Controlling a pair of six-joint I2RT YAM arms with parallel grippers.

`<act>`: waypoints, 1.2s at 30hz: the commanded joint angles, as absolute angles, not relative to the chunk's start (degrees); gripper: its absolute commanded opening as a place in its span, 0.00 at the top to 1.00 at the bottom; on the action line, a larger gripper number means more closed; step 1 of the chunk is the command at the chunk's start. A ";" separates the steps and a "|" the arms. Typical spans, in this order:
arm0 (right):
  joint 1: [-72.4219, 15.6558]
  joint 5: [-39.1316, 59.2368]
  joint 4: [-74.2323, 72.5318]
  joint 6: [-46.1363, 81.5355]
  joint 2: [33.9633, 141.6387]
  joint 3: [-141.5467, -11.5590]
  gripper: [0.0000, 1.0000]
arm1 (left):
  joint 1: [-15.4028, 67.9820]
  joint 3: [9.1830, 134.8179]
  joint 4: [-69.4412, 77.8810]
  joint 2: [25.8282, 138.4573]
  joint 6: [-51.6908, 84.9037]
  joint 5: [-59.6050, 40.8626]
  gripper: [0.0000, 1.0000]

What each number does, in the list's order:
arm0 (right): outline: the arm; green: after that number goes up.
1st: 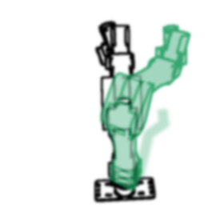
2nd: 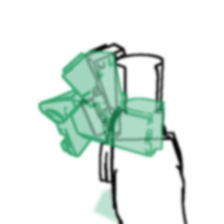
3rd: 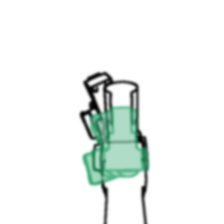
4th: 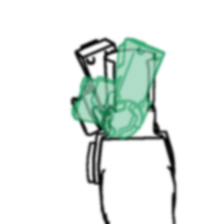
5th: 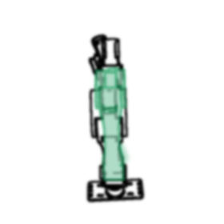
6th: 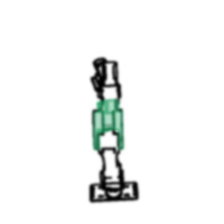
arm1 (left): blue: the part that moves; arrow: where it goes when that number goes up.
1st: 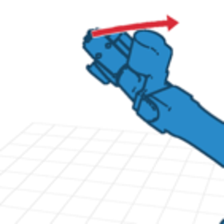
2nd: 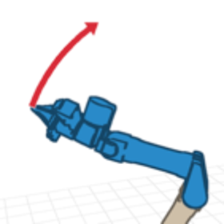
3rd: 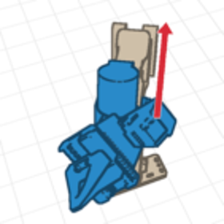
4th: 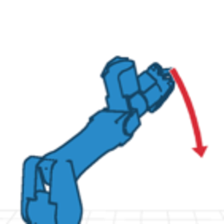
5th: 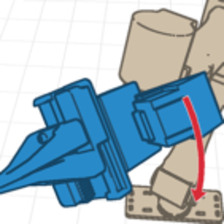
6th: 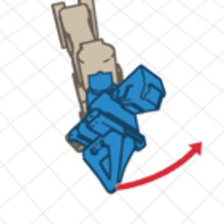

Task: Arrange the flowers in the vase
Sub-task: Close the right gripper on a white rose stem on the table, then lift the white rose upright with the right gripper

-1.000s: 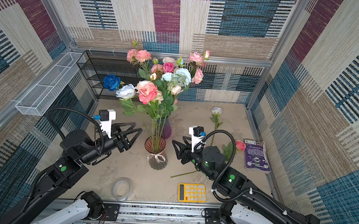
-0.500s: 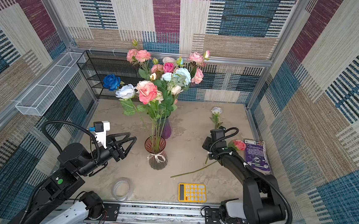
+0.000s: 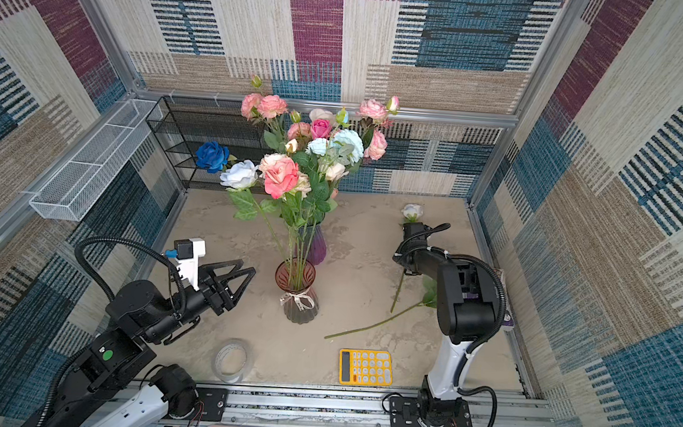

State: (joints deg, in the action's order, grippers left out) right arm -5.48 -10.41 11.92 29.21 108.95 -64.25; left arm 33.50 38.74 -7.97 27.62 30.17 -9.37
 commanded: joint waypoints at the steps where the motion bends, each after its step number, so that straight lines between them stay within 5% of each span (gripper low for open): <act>1: -5.36 -11.85 14.79 28.83 111.08 -66.34 0.56 | 33.49 38.96 -8.00 27.08 32.08 -8.53 0.31; 20: -5.36 -8.35 5.64 26.28 101.22 -60.09 0.99 | 33.49 40.22 -8.53 27.24 31.46 -9.05 0.31; 36: -9.20 -3.05 4.72 29.61 67.62 -47.66 1.00 | 33.49 45.65 -8.39 30.96 30.02 -14.03 0.31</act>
State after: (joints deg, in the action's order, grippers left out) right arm -7.90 -4.56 5.61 28.47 72.51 -48.60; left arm 33.52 43.66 -8.80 29.95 30.00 -11.09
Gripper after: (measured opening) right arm 0.070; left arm 0.692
